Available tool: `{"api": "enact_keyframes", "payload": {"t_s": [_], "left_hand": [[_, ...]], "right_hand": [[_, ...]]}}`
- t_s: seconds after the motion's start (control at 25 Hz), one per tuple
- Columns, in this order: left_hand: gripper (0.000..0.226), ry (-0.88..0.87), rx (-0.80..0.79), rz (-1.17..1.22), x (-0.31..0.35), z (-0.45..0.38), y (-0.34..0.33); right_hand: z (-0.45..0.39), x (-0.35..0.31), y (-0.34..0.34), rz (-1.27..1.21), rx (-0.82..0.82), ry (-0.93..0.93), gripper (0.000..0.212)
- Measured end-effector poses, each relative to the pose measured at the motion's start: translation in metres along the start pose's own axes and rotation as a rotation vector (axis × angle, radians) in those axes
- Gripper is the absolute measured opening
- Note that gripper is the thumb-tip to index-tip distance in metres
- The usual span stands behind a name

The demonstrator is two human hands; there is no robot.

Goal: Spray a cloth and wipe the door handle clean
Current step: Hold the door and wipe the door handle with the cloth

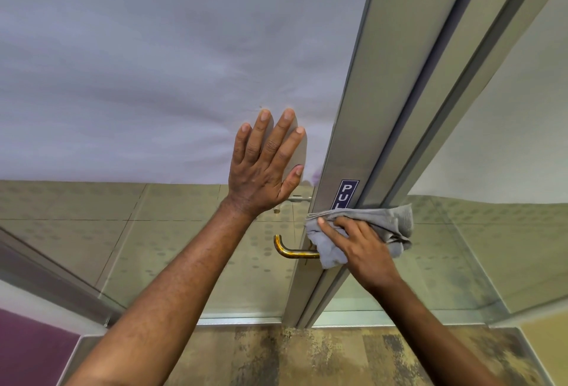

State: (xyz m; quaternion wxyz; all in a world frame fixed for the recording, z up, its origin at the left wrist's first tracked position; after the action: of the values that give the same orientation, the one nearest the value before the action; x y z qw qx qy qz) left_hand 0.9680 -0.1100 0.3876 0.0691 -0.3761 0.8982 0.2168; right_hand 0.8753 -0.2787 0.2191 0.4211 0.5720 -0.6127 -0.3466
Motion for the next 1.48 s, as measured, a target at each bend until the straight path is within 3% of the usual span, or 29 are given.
{"api": "enact_keyframes", "payload": {"t_s": [0.08,0.24,0.32,0.4,0.64,0.72,0.88,0.96,1.04,1.24,1.32,1.48], "left_hand": [[0.060,0.003,-0.001,-0.008,0.000,0.000,0.000],[0.060,0.013,0.001,-0.009,-0.001,0.000,0.000],[0.060,0.018,0.000,-0.007,-0.002,0.000,-0.001],[0.060,0.015,0.000,-0.007,-0.001,0.001,-0.001],[0.060,0.017,-0.018,-0.006,-0.002,0.001,-0.003],[0.059,0.014,-0.016,-0.005,-0.001,0.001,-0.003],[0.059,0.012,-0.017,-0.009,-0.002,0.000,-0.002],[0.058,0.019,-0.018,-0.001,-0.002,0.001,-0.003],[0.058,0.016,-0.017,0.000,-0.002,0.000,-0.003],[0.058,0.018,-0.019,0.005,-0.002,0.000,-0.003],[0.058,0.017,-0.022,0.006,-0.002,0.000,-0.003],[0.058,0.020,-0.025,0.006,-0.003,0.000,-0.003]], "right_hand": [[0.002,0.008,0.009,-0.013,0.071,-0.044,0.103],[-0.013,0.039,0.098,-0.278,0.470,-0.297,0.057],[-0.027,0.034,0.123,-0.272,0.575,-0.326,0.049],[-0.039,0.017,0.117,-0.201,0.541,-0.277,0.055],[0.001,-0.003,0.007,-0.017,0.071,-0.024,0.104],[0.006,0.009,0.014,-0.039,0.113,-0.091,0.101],[-0.020,0.035,0.103,-0.144,0.496,-0.278,0.068],[-0.034,0.033,0.127,-0.141,0.586,-0.292,0.057],[-0.043,0.019,0.118,-0.137,0.542,-0.246,0.059],[-0.014,-0.007,0.023,-0.009,0.133,-0.017,0.094],[0.001,0.001,0.006,-0.002,0.091,-0.060,0.097],[0.024,0.026,-0.004,-0.236,0.123,-0.378,0.068]]}}
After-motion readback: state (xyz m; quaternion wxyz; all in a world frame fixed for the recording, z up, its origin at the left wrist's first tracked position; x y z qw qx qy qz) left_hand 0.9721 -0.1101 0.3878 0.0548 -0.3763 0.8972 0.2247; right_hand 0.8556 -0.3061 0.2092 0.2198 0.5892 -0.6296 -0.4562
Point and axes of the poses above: each hand's wrist, its own z-axis away from the middle knuckle, its own y-axis out of the back of the hand, x = y × z, the point moved 10 cm from there along -z, towards the middle knuckle, and after that the axes turned 7 degrees about -y, right-handed, at the moved point
